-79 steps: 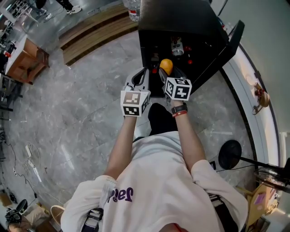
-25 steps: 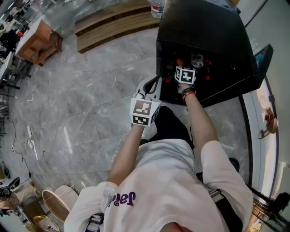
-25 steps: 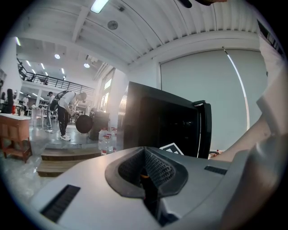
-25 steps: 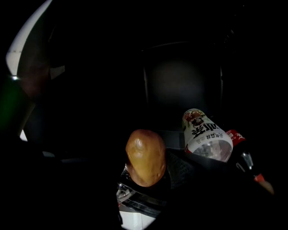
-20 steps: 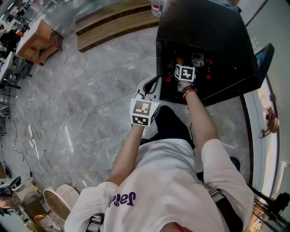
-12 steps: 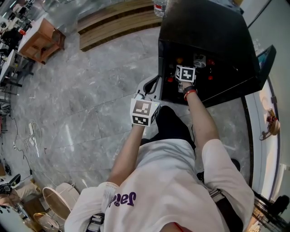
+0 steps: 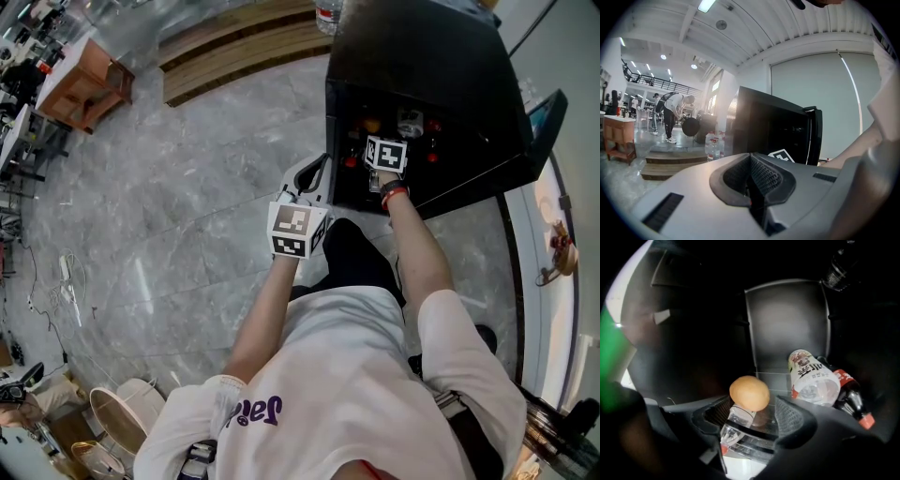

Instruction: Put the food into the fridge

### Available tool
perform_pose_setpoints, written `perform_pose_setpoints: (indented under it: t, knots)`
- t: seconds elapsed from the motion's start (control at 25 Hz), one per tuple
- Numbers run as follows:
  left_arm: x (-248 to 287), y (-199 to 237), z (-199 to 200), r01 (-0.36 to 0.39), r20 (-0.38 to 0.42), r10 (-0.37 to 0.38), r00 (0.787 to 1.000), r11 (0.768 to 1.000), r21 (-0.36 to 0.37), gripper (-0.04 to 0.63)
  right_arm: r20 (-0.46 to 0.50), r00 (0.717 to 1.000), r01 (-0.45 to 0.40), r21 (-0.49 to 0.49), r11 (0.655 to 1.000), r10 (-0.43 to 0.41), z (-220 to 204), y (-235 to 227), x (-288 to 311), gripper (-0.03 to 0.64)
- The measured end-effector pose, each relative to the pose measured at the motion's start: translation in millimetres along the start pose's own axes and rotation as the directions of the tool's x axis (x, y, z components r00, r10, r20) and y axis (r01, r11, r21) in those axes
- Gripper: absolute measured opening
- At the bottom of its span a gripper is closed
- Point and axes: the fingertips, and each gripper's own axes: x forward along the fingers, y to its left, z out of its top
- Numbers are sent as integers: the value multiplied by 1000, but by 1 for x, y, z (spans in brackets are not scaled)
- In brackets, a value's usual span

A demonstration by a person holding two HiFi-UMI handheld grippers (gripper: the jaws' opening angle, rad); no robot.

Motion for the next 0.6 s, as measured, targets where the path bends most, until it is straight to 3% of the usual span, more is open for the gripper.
perform_pose_setpoints:
  t: [0.6]
  knots:
    - [-38,2,20,-1,-9,1,1000,1000,-5,17,55,998,19,28,999,-21,3,9,-65,305]
